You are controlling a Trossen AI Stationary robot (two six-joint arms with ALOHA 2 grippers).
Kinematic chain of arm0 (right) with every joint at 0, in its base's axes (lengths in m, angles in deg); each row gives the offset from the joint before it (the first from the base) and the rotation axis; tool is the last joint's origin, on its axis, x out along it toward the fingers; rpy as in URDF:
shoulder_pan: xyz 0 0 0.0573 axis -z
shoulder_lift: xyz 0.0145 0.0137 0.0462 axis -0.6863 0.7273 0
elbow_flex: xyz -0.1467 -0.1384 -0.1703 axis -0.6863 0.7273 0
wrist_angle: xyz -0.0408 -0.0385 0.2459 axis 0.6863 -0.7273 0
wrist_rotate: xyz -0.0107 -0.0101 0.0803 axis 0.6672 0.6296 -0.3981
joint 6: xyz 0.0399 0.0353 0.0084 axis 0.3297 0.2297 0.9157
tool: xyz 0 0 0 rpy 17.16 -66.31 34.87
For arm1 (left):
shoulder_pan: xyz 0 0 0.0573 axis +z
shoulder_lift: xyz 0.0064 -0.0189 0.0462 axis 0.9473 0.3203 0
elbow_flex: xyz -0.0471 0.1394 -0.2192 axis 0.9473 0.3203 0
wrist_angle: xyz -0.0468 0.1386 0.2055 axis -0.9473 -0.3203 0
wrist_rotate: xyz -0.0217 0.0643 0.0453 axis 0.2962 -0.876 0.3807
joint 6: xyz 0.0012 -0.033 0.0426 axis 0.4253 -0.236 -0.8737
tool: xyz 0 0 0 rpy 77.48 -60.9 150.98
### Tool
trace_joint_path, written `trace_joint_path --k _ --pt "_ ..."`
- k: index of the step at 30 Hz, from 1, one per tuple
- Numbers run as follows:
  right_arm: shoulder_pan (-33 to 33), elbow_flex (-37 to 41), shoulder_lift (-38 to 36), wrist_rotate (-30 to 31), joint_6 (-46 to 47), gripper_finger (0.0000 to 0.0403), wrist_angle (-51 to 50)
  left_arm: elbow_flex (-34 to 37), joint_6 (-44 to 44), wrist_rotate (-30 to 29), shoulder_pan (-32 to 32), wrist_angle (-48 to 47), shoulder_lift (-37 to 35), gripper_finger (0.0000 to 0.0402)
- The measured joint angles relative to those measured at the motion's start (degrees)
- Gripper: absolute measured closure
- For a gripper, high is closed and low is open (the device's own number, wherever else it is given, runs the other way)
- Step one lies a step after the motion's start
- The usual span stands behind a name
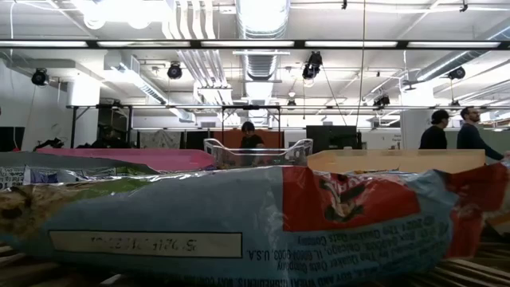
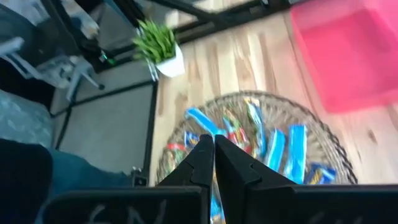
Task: Pick and place Granola Bars by type
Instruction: Put the blue granola bar into the transparent bin
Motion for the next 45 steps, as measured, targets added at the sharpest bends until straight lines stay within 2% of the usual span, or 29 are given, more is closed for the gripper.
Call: trace_joint_path --k 19,25,32,39,45 --pt "0.02 -0.84 9.85 0.02 1.75 0.0394 -3.32 0.28 0.00 0.00 0.00 -1.52 0.02 0.0397" --pt "0.07 -0.84 12.27 0.04 1.82 0.0394 -7.59 0.30 -0.01 0.00 0.00 -1.61 0.02 0.0397" --pt "0.16 -0.84 12.88 0.09 2.35 0.0394 -12.62 0.30 -0.02 0.00 0.00 -1.63 0.02 0.0397" --pt "1.20 -0.84 12.83 0.50 9.80 0.0394 -14.99 0.30 -0.02 0.00 0.00 -1.63 0.02 0.0397" --pt "2.01 -0.84 12.83 0.48 8.74 0.0394 -15.37 0.30 -0.02 0.00 0.00 -1.63 0.02 0.0397"
